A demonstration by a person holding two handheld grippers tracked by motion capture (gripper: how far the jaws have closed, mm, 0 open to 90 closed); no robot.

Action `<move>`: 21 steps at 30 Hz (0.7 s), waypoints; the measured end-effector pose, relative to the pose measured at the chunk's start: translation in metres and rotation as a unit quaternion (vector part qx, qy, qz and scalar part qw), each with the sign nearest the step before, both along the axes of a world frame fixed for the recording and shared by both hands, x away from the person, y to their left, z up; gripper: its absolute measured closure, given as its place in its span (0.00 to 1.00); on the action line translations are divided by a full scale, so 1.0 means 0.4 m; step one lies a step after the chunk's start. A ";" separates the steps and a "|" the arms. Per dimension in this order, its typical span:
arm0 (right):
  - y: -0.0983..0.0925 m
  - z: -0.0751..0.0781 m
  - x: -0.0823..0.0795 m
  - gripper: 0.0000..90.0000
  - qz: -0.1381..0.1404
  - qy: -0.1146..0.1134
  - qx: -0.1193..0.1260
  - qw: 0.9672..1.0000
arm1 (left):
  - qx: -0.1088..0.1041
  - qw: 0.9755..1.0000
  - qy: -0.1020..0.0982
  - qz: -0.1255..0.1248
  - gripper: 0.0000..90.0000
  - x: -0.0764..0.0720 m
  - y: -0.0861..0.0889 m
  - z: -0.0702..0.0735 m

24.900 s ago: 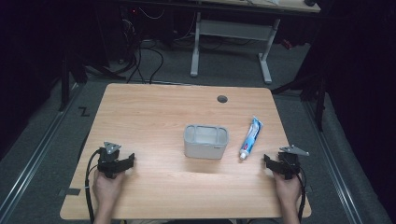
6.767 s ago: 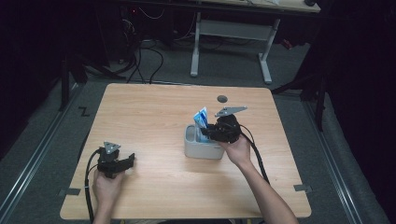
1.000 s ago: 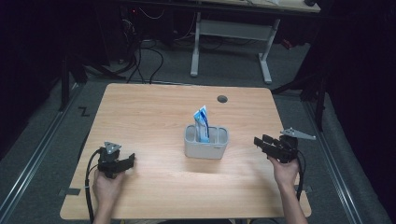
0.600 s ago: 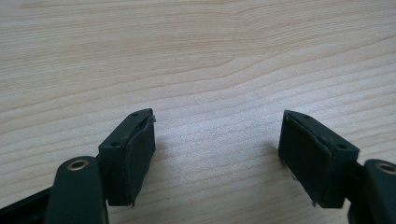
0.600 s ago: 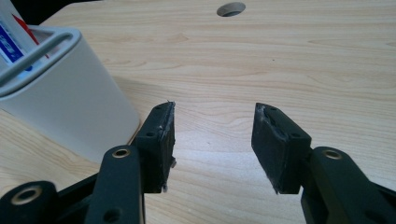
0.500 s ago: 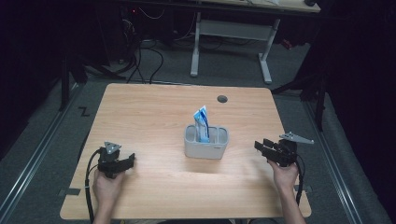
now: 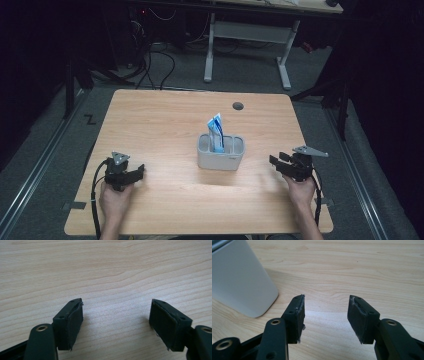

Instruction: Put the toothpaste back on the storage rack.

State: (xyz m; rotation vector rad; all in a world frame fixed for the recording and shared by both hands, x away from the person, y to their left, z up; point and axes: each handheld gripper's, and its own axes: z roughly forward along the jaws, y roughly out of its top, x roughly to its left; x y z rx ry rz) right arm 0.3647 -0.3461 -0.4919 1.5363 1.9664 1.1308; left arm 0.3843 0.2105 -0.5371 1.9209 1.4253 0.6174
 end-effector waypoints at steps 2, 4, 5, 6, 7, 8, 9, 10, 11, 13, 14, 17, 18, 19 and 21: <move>0.003 -0.012 0.000 0.53 -0.002 0.005 -0.006 1.000 | 0.000 1.000 0.000 0.000 0.31 0.000 0.000 0.000; 0.003 -0.025 0.000 0.52 -0.003 0.009 -0.009 1.000 | 0.000 1.000 0.000 0.000 0.31 0.000 0.000 0.000; 0.004 -0.032 0.000 0.51 -0.007 0.013 -0.013 1.000 | 0.000 1.000 0.000 0.000 0.31 0.000 0.000 0.000; 0.004 -0.032 0.000 0.51 -0.007 0.013 -0.013 1.000 | 0.000 1.000 0.000 0.000 0.31 0.000 0.000 0.000; 0.007 -0.035 0.002 0.51 -0.005 0.018 -0.020 1.000 | 0.000 1.000 0.000 0.000 0.31 0.000 0.000 0.000; 0.012 -0.039 0.003 0.51 -0.004 0.019 -0.032 0.999 | 0.000 1.000 0.000 0.000 0.31 0.000 0.000 0.000; 0.015 -0.041 0.005 0.51 -0.001 0.017 -0.037 0.999 | 0.000 1.000 0.000 0.000 0.31 0.000 0.000 0.000; 0.017 -0.043 0.006 0.50 -0.001 0.019 -0.039 0.999 | 0.000 1.000 0.000 0.000 0.31 0.000 0.000 0.000; 0.017 -0.043 0.006 0.50 -0.001 0.019 -0.039 0.999 | 0.000 1.000 0.000 0.000 0.31 0.000 0.000 0.000; 0.021 -0.049 0.008 0.50 -0.002 0.022 -0.041 0.999 | 0.000 1.000 0.000 0.000 0.31 0.000 0.000 0.000; 0.024 -0.051 0.009 0.50 -0.002 0.022 -0.043 0.999 | 0.000 1.000 0.000 0.000 0.31 0.000 0.000 0.000; 0.033 -0.057 0.011 0.49 0.003 0.018 -0.057 0.998 | 0.000 1.000 0.000 0.000 0.31 0.000 0.000 0.000; 0.037 -0.059 0.011 0.49 0.003 0.018 -0.062 0.998 | 0.000 1.000 0.000 0.000 0.31 0.000 0.000 0.000; 0.040 -0.061 0.012 0.48 0.004 0.019 -0.066 0.998 | 0.000 1.000 0.000 0.000 0.31 0.000 0.000 0.000; 0.044 -0.065 0.013 0.48 0.004 0.021 -0.071 0.997 | 0.000 1.000 0.000 0.000 0.31 0.000 0.000 0.000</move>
